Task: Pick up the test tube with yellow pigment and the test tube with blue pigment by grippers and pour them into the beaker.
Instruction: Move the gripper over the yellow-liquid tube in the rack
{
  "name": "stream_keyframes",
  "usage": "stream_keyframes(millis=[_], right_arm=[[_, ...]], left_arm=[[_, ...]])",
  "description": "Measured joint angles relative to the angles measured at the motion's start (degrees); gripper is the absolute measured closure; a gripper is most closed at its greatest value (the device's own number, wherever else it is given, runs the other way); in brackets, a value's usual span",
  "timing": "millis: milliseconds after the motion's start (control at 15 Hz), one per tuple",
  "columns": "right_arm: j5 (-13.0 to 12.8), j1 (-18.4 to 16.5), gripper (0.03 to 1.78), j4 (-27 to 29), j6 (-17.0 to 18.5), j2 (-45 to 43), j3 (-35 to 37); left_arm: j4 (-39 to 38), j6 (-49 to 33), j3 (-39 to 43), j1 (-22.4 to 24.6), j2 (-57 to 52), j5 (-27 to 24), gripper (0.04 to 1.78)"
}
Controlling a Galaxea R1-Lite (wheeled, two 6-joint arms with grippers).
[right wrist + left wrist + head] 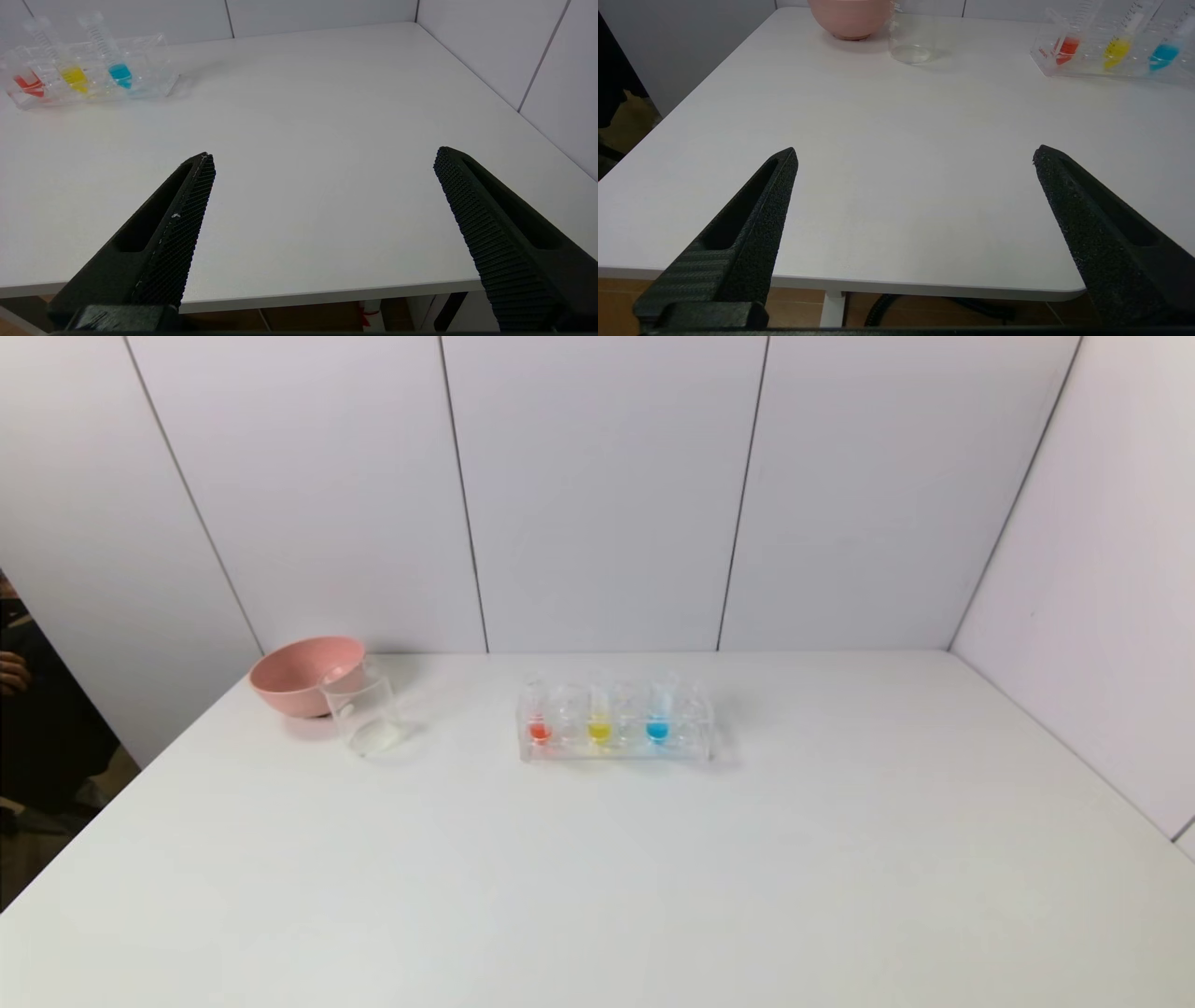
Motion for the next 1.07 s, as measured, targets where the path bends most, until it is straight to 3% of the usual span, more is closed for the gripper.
stream_keyframes(millis=[333, 600, 800, 1067], right_arm=[[0.0, 0.0, 0.1, 0.0, 0.0, 0.0, 0.0], [0.0, 0.0, 0.1, 0.0, 0.0, 0.0, 0.0], [0.0, 0.0, 0.1, 0.0, 0.0, 0.0, 0.0], [0.0, 0.0, 0.1, 0.0, 0.0, 0.0, 0.0]], left_arm=[[3.3, -0.5, -7.7, 0.0, 0.7, -2.0, 0.06], [4.6, -0.7, -16.0, 0.0, 9.3, -4.5, 0.06], [-0.3, -0.9, -21.5, 0.0, 20.9, -5.9, 0.06], [-12.5, -2.1, -26.7, -1.0, 41.0, -6.3, 0.06]])
